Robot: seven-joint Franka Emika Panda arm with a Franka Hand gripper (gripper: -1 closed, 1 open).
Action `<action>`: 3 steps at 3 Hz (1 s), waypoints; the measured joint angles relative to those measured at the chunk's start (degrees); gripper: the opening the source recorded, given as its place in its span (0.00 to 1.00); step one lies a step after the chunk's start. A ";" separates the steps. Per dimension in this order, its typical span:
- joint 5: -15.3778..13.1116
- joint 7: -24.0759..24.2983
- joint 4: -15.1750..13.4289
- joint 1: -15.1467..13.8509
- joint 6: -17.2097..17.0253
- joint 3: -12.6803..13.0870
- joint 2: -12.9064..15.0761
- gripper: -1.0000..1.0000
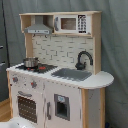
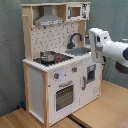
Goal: Play with the kitchen
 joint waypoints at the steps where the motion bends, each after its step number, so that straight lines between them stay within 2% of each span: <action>1: 4.89 -2.41 0.50 -0.46 -0.74 -1.43 1.90 1.00; 3: 8.36 -9.65 4.74 -4.84 -0.67 -1.98 10.33 1.00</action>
